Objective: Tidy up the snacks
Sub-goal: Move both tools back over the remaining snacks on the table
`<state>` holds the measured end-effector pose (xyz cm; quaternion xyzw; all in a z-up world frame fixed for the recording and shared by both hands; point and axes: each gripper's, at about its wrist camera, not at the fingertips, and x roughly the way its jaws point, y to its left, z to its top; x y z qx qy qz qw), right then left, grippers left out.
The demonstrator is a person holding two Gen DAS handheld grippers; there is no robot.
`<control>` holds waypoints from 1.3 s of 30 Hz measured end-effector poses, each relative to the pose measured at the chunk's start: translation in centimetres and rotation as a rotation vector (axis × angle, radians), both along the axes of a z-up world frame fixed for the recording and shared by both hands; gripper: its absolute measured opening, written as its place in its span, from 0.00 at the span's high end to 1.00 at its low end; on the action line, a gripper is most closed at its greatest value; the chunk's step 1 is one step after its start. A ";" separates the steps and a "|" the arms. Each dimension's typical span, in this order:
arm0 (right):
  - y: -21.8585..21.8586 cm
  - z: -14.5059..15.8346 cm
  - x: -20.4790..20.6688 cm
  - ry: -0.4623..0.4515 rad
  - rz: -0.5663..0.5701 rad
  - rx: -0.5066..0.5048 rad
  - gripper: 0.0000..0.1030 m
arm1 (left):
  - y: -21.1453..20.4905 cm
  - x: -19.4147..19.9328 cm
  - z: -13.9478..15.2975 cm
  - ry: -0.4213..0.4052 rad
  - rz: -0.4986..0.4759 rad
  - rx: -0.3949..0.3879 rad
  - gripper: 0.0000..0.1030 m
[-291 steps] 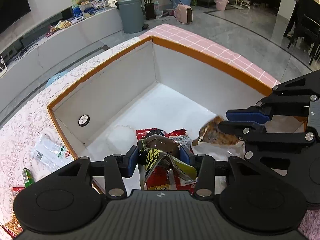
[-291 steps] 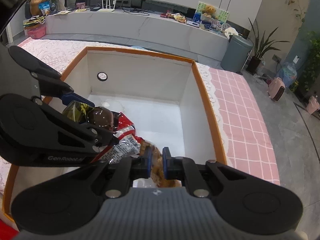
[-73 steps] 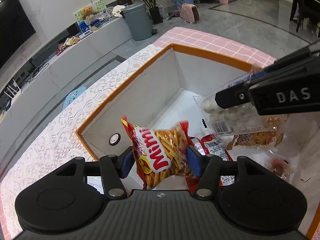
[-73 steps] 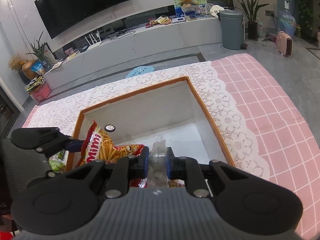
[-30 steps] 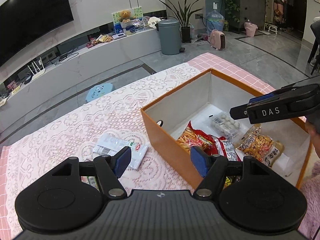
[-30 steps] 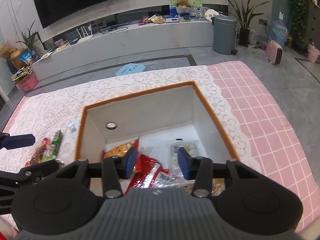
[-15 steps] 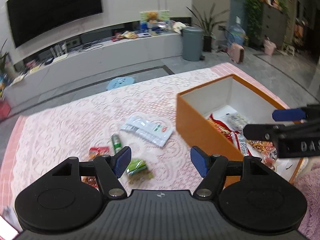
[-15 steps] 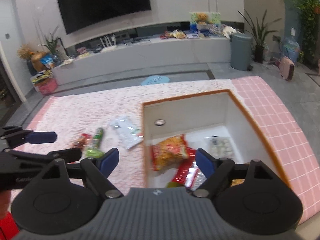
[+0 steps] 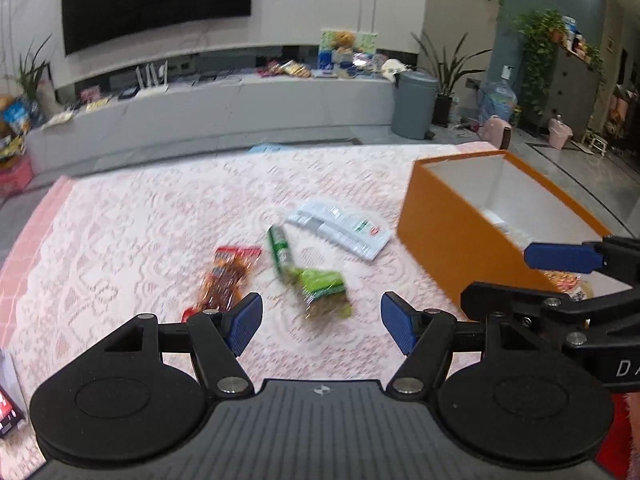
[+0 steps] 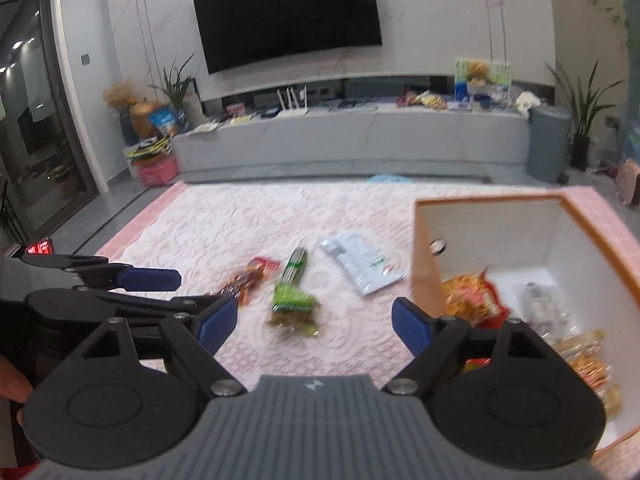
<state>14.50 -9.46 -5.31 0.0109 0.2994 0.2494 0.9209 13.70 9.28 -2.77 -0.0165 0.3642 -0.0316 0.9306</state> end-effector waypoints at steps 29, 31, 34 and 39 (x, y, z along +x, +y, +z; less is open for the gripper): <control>6.7 -5.9 10.2 0.068 -0.011 -0.068 0.19 | 6.5 4.8 -3.8 0.069 0.139 -0.080 0.26; 7.2 -6.2 10.8 0.060 -0.021 -0.061 0.22 | 6.6 5.4 -4.2 0.067 0.143 -0.066 0.26; 7.6 -6.9 11.2 0.068 -0.016 -0.047 0.24 | 6.7 5.8 -5.1 0.062 0.143 -0.046 0.26; 8.2 -8.3 11.2 0.086 0.032 -0.063 0.26 | 7.4 6.3 -6.9 0.074 0.132 -0.019 0.26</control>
